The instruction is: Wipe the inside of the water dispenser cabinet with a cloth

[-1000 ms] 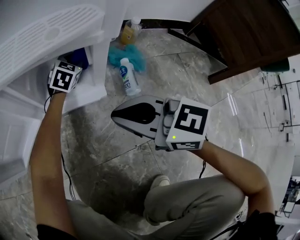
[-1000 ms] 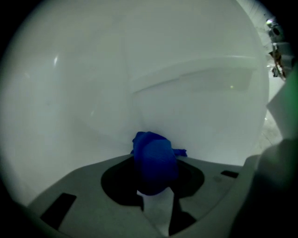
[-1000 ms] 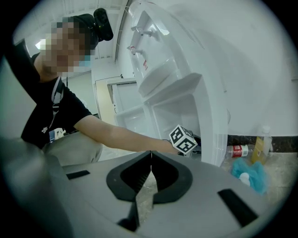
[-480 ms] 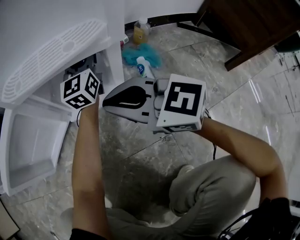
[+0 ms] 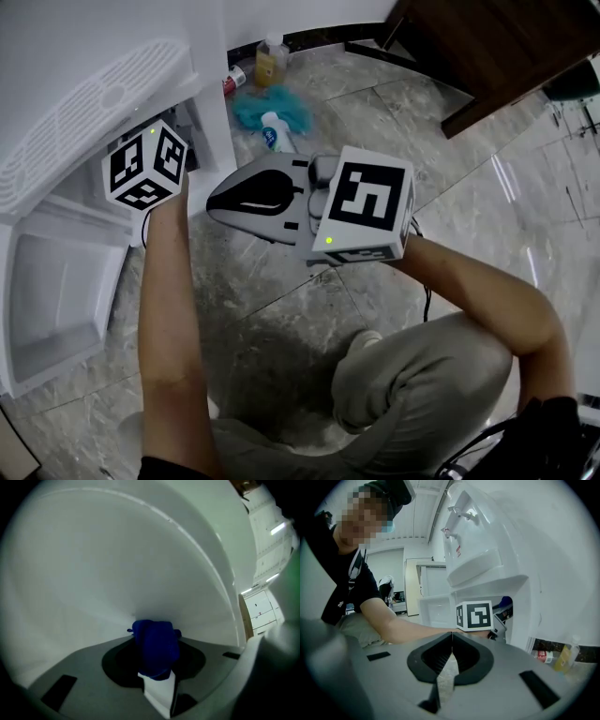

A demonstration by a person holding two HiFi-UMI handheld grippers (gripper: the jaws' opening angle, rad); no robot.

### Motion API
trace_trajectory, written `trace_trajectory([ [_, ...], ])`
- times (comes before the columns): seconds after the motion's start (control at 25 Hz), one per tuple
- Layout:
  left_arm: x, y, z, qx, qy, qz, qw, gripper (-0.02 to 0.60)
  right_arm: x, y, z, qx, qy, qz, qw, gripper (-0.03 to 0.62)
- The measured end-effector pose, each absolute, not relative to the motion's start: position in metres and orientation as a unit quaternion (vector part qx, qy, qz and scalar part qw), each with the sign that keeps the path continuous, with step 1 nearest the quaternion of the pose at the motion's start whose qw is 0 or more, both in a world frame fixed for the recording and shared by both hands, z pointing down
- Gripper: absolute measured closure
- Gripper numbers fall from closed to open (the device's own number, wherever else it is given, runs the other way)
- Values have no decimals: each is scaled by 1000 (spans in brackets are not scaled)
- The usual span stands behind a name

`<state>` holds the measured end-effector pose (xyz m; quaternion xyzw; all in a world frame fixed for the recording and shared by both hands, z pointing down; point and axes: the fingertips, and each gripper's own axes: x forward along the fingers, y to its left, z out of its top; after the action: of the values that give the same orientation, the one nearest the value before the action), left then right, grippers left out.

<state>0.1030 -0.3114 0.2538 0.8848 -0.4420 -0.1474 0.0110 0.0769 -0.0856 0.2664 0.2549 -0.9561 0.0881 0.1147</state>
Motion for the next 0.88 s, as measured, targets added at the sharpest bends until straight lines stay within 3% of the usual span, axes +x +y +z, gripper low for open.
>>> trace_trajectory([
  [0.36, 105, -341, 253, 886, -443, -138, -23, 448, 82, -76, 266, 260, -952, 87, 138, 595],
  [0.88, 106, -309, 254, 878, -450, -163, 1, 449, 77, -81, 271, 248, -956, 89, 130, 595],
])
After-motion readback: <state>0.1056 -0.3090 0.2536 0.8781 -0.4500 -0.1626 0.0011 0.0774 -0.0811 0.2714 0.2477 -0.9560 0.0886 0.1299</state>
